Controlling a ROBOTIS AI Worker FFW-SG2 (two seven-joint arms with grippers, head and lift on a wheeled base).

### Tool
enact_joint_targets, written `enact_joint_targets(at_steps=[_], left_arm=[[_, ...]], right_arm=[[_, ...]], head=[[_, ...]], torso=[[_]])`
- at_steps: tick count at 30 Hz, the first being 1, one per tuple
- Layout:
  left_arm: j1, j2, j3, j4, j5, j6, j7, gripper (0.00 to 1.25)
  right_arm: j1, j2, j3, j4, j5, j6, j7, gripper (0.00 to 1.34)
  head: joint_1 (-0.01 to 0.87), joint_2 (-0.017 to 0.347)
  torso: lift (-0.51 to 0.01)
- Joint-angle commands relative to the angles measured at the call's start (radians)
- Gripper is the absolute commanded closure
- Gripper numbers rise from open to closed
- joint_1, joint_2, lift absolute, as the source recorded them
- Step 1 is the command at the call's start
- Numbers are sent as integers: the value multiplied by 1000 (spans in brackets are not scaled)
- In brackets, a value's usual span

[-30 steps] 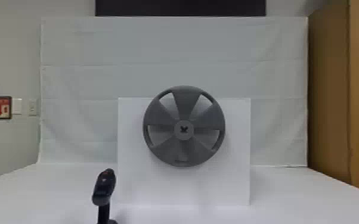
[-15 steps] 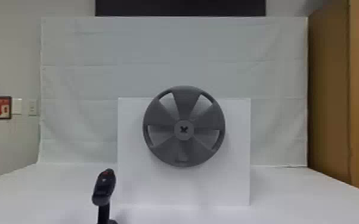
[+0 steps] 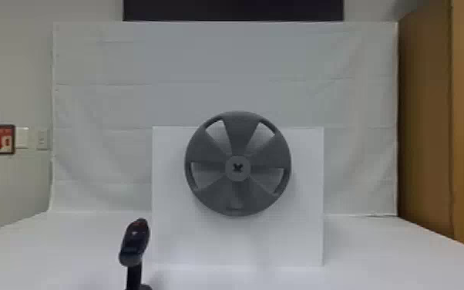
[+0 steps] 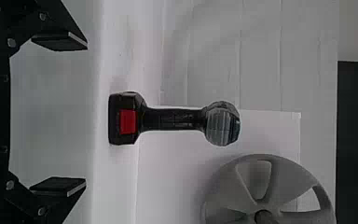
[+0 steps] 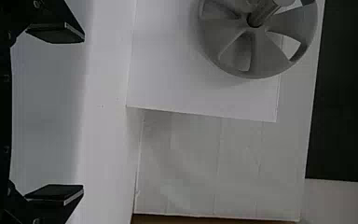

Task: Grab the drill and drilling bolt

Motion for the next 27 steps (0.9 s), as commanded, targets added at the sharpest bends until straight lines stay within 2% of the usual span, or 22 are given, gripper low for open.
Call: enact_joint_targets(at_steps=[1, 27], left_arm=[[1, 0, 0, 0, 1, -2, 0, 242], [4, 0, 1, 8, 1, -20, 0, 242]], right_arm=[[0, 1, 2, 0, 0, 0, 0, 159], [0, -2, 2, 0, 0, 0, 0, 159]], head=[[-15, 51], [-15, 51]], torso=[[-398], [-398]])
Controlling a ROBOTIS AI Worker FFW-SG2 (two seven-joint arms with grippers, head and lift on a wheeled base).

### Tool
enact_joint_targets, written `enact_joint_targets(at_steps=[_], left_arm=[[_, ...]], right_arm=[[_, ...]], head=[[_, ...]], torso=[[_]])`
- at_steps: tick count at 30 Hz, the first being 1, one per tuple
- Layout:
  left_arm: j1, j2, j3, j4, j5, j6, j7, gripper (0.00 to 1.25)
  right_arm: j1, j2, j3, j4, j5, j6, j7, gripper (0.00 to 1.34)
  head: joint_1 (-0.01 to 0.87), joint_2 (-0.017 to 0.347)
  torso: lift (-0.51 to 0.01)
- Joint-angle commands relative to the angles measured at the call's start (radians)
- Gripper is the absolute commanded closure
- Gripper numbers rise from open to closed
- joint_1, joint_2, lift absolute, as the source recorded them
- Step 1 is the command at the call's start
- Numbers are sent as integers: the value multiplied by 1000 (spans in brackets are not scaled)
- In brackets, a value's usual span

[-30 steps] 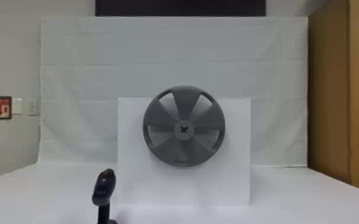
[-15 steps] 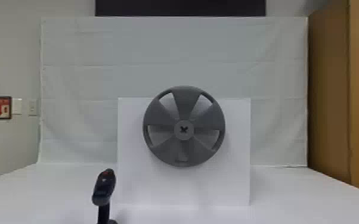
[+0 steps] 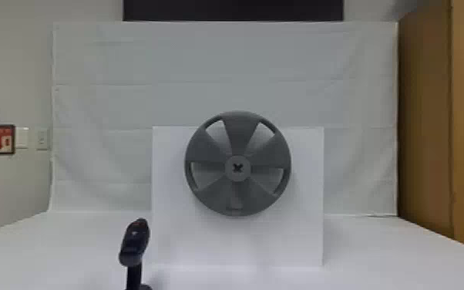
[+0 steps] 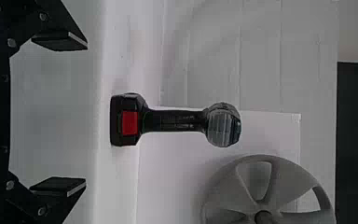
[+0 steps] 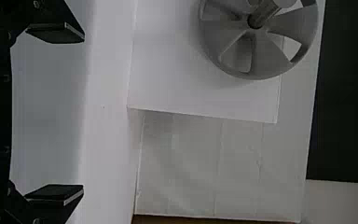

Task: Grab the drill and drilling bolt

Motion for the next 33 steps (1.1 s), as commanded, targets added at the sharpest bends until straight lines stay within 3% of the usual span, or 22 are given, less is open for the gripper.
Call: enact_joint_targets(at_steps=[1, 33], left_arm=[[-1, 0, 0, 4, 2, -8, 0, 242], [1, 0, -4, 6, 5, -12, -2, 242]], right_arm=[[-2, 0, 0, 0, 0, -1, 0, 159], [-1, 0, 5, 0, 0, -7, 0, 159]], head=[[-15, 51], [-15, 51]], torso=[[-398], [-398]])
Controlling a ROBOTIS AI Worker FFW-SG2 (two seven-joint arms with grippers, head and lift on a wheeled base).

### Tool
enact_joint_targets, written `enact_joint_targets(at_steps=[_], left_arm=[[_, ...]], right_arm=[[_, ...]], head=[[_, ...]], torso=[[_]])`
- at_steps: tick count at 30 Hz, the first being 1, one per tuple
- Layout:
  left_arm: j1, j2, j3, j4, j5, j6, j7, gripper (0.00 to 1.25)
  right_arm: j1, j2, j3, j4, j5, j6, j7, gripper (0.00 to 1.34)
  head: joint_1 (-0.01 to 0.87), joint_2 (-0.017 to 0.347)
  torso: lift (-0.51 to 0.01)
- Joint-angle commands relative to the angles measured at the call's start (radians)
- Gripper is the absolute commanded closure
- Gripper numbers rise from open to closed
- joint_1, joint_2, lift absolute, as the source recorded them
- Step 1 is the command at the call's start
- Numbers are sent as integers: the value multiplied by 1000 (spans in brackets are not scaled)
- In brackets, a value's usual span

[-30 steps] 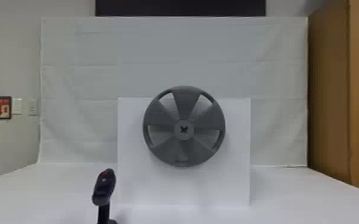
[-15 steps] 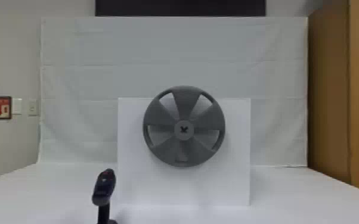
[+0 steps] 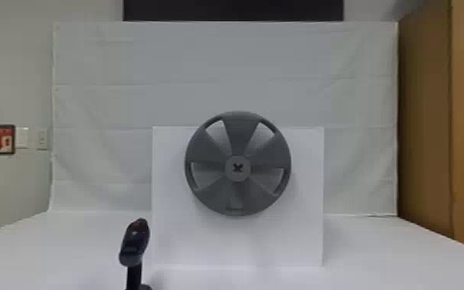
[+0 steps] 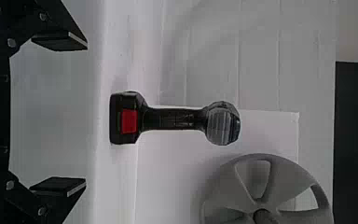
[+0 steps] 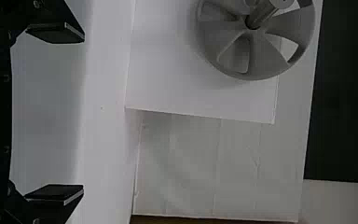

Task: Grab the drill and drilling bolt

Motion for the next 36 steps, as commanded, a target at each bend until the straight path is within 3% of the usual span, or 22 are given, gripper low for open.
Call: enact_joint_targets(at_steps=[1, 36], left_arm=[[0, 0, 1, 0, 3, 0, 0, 242], [-5, 0, 1, 6, 5, -2, -3, 242]], right_arm=[[0, 0, 4, 1, 0, 0, 0, 159], [0, -5, 3, 1, 2, 0, 0, 159]], head=[[-15, 51], [-15, 51]], torso=[[-398], [-398]])
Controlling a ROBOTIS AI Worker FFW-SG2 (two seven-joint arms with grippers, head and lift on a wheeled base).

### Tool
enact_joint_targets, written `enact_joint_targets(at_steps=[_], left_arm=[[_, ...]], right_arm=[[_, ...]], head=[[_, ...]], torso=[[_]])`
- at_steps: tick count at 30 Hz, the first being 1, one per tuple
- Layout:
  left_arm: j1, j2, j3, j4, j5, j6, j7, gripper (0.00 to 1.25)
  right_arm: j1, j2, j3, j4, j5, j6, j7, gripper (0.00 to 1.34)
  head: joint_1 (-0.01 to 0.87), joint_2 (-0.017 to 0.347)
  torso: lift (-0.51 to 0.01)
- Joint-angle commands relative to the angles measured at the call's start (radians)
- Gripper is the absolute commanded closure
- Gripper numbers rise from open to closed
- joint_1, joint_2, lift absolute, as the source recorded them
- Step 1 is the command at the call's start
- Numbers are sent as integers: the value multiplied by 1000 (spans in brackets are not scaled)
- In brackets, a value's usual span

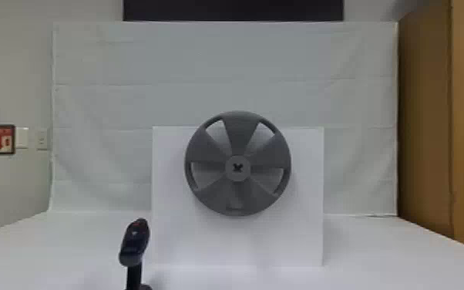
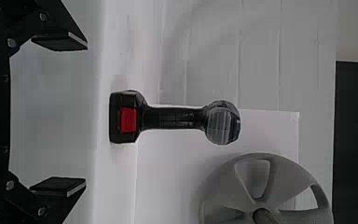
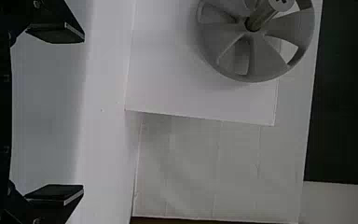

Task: Grab the drill and drilling bolt

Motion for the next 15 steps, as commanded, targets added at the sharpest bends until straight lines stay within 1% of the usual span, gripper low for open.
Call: enact_joint_targets(at_steps=[1, 15], left_arm=[[0, 0, -1, 1, 2, 0, 0, 242], [-2, 0, -1, 3, 0, 0, 0, 242]], right_arm=[[-1, -1, -1, 1, 1, 2, 0, 159], [-3, -3, -3, 1, 1, 2, 0, 159]], head=[[-15, 51], [-15, 51]], torso=[[-398], [-398]])
